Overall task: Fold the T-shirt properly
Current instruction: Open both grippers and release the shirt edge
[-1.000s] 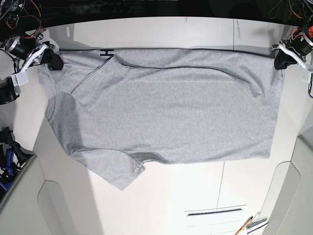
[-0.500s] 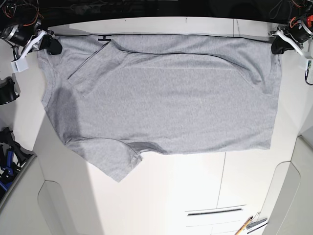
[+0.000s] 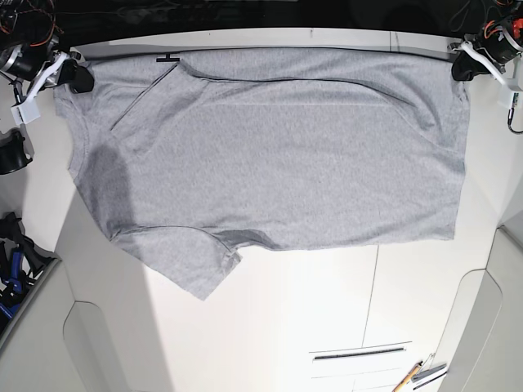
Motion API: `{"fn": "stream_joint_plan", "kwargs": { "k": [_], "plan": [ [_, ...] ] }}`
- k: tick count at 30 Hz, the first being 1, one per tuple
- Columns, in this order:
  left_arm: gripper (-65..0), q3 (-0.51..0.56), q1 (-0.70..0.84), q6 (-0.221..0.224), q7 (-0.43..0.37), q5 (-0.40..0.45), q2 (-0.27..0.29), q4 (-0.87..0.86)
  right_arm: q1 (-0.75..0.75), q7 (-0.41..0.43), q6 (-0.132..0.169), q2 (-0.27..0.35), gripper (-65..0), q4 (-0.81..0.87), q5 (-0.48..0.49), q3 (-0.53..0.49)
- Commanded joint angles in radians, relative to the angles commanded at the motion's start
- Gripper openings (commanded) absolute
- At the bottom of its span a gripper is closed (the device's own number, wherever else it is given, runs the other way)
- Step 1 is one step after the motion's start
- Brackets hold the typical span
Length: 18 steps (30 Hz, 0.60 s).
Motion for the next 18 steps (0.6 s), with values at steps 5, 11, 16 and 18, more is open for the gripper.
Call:
{"fn": "stream_joint_plan", "kwargs": {
  "k": [5, 11, 16, 18],
  "plan": [
    [-46.7, 0.0, 0.0, 0.0, 0.001, 0.0, -0.001, 0.0, 0.0, 0.0, 0.0, 0.0, -46.1, 0.0, 0.0, 0.0],
    [-40.8, -0.056, -0.001, 0.0, 0.0, -0.051, 0.0, 0.0, 0.006, 0.0, -0.003, 0.0, -36.1, 0.0, 0.0, 0.059],
    [-40.8, -0.237, -0.001, 0.0, 0.019, -0.153, -0.001, 0.0, 0.012, 0.009, -0.003, 0.003, -36.1, 0.021, 0.045, 0.242],
    [-39.9, -0.283, -0.008, 0.0, 0.018, -0.195, -0.002, 0.001, 0.031, 0.026, -0.003, 0.02, -36.1, 0.022, 0.043, 0.289]
  ]
}}
